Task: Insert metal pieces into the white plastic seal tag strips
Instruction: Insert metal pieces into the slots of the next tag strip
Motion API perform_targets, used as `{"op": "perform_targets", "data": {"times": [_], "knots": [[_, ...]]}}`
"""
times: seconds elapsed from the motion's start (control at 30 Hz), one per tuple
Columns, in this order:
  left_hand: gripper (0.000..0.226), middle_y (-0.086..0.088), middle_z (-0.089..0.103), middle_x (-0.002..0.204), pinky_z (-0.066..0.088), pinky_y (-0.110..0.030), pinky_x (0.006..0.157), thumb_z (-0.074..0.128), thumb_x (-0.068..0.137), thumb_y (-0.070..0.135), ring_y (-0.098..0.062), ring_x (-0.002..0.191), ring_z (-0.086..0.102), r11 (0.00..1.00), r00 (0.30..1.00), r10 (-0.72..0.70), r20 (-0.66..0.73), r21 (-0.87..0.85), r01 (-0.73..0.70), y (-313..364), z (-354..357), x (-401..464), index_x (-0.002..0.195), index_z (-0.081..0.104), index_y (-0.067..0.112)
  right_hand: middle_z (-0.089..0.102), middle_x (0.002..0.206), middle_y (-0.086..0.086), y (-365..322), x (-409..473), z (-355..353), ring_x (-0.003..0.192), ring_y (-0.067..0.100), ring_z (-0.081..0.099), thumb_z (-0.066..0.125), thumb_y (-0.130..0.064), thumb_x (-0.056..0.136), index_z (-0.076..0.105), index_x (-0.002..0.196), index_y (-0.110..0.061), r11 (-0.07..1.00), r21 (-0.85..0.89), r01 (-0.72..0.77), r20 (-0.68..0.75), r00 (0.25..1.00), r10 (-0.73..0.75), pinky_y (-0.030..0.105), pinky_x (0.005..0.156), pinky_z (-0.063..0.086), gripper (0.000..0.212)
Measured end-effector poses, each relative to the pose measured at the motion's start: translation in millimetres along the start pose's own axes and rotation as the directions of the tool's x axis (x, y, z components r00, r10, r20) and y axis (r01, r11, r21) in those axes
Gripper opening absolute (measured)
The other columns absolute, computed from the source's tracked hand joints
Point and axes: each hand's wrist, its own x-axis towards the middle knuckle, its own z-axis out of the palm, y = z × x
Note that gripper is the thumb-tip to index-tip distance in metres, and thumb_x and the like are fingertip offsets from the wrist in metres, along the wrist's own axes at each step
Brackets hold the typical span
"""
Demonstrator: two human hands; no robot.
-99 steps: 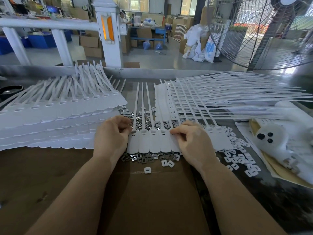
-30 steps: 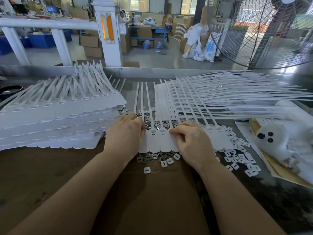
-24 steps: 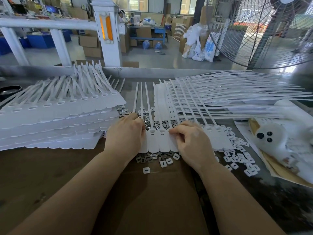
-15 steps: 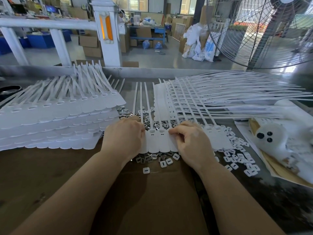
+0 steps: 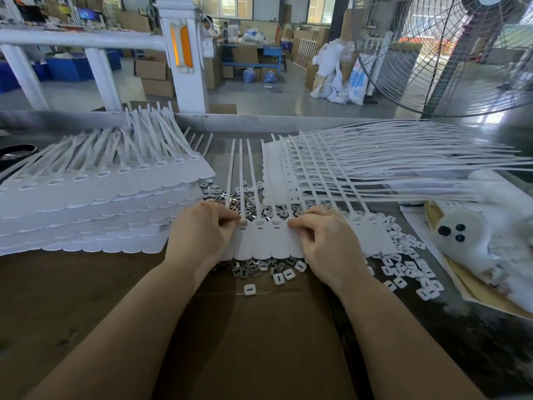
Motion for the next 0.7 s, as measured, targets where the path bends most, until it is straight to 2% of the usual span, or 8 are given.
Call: {"op": "perform_targets", "data": {"times": [0.17,0.27,0.47,0.6,0.7], "knots": [[0.018,0.012,0.061,0.098,0.039,-0.017,0.070,0.057,0.090,0.020,-0.006,0.079,0.049,0.994,0.995,0.091,0.035,0.062,-0.093,2.1,0.0,-2.6,0.096,0.072,0.028,0.065,0.096,-0.001,0.5,-0.1,0.4,0.096,0.015,0.053,0.057,-0.008,0.089,0.073,0.098,-0.013,1.000,0.004,-0.004,0.000,1.000,0.004,0.018,0.089,0.035,0.019],[0.019,0.015,0.051,0.091,0.036,-0.019,0.073,0.054,0.092,0.021,-0.006,0.081,0.045,0.978,0.988,0.153,0.037,0.136,-0.157,3.1,2.5,-3.1,0.100,0.070,0.027,0.065,0.096,-0.001,0.3,0.1,0.7,0.095,0.015,0.053,0.057,-0.007,0.089,0.073,0.098,-0.013,1.000,0.005,-0.005,0.003,1.000,0.005,0.018,0.089,0.035,0.020],[0.024,0.008,0.059,0.105,0.048,-0.032,0.080,0.049,0.095,0.026,-0.015,0.098,0.054,0.956,0.981,0.175,0.081,0.224,-0.189,5.8,3.6,-2.8,0.108,0.069,0.027,0.065,0.095,-0.001,1.5,-1.1,0.6,0.094,0.015,0.053,0.057,-0.007,0.088,0.073,0.098,-0.013,1.000,-0.001,-0.002,-0.004,1.000,0.002,0.017,0.090,0.032,0.019],[0.025,0.013,0.057,0.103,0.048,-0.031,0.079,0.049,0.094,0.027,-0.012,0.098,0.051,0.958,0.983,0.163,0.085,0.225,-0.178,4.9,3.6,-4.0,0.109,0.069,0.031,0.065,0.094,-0.001,1.1,-0.4,1.0,0.094,0.016,0.054,0.057,-0.008,0.088,0.073,0.097,-0.013,1.000,0.006,-0.002,-0.011,1.000,0.002,0.020,0.091,0.034,0.019],[0.023,0.016,0.054,0.097,0.046,-0.026,0.078,0.052,0.092,0.021,-0.008,0.093,0.050,0.985,0.992,0.106,0.070,0.128,-0.114,3.4,4.4,-3.2,0.104,0.071,0.029,0.065,0.095,-0.001,0.2,-0.5,0.8,0.095,0.016,0.053,0.057,-0.009,0.089,0.073,0.098,-0.013,1.000,0.005,-0.002,-0.008,1.000,0.002,0.019,0.091,0.034,0.019]]}}
